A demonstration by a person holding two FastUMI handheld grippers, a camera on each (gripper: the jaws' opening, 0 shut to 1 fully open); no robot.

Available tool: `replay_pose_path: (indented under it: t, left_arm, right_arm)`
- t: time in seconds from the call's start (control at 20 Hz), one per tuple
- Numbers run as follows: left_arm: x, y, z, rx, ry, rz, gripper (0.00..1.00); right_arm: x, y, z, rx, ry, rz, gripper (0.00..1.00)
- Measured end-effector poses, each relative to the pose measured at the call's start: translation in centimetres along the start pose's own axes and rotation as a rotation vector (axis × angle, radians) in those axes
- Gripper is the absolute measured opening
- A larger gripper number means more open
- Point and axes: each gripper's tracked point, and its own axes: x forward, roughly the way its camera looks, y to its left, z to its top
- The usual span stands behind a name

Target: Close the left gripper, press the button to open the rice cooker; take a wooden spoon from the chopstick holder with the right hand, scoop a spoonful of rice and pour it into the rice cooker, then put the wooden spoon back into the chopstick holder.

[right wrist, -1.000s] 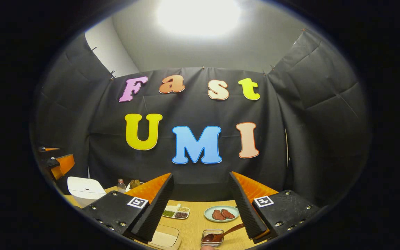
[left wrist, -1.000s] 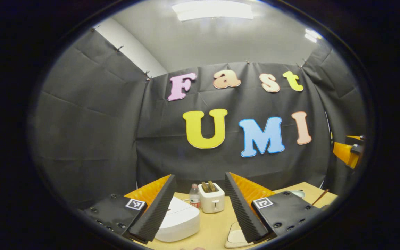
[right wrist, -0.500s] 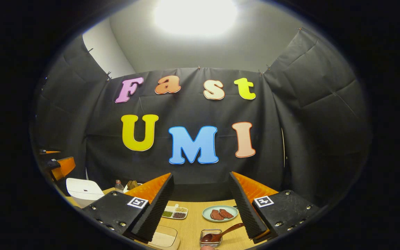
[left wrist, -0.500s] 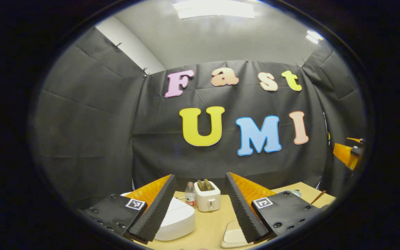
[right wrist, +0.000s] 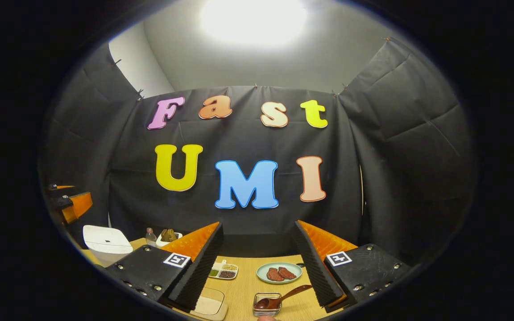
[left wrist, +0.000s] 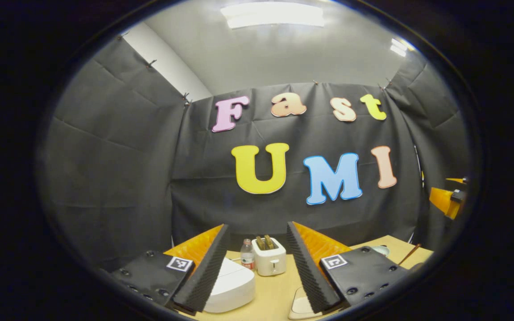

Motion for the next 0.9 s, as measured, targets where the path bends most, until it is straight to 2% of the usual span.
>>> replay_pose_path:
  t: [0.15, 0.2, 0.35, 0.4, 0.45, 0.5, 0.6, 0.9]
  left_arm:
    - [-0.3, 0.3, -0.3, -0.003, 0.004, -0.014, 0.76]
    - [-0.4, 0.6, -0.2, -0.001, 0.006, -0.005, 0.63]
    - [-0.5, 1.1, -0.7, -0.013, 0.013, -0.007, 0.53]
    - [-0.5, 1.4, -0.9, -0.017, 0.018, -0.002, 0.40]
    - [-0.6, 2.1, -1.2, -0.019, 0.024, 0.016, 0.36]
    - [-0.6, 2.7, -1.3, -0.020, 0.024, 0.022, 0.18]
    - [-0.1, 3.5, -0.8, -0.017, 0.019, 0.041, 0.07]
    - [1.7, 5.7, -3.0, -0.031, 0.061, 0.024, 0.09]
  right_arm:
    - [-0.1, 0.1, -0.3, -0.003, 0.009, 0.007, 0.95]
    - [-0.1, 0.2, -0.3, -0.002, 0.009, 0.009, 0.95]
    - [-0.3, 0.3, 0.0, -0.005, 0.002, 0.008, 0.95]
    - [-0.3, 0.3, -0.1, -0.006, 0.001, 0.009, 0.95]
    - [-0.4, 0.4, -0.1, -0.006, 0.002, 0.010, 0.95]
    - [-0.4, 0.5, -0.1, -0.007, 0.004, 0.011, 0.95]
    - [-0.4, 0.8, -0.1, -0.007, 0.005, 0.013, 0.95]
    - [-0.9, 1.3, -0.5, -0.017, 0.010, 0.001, 0.95]
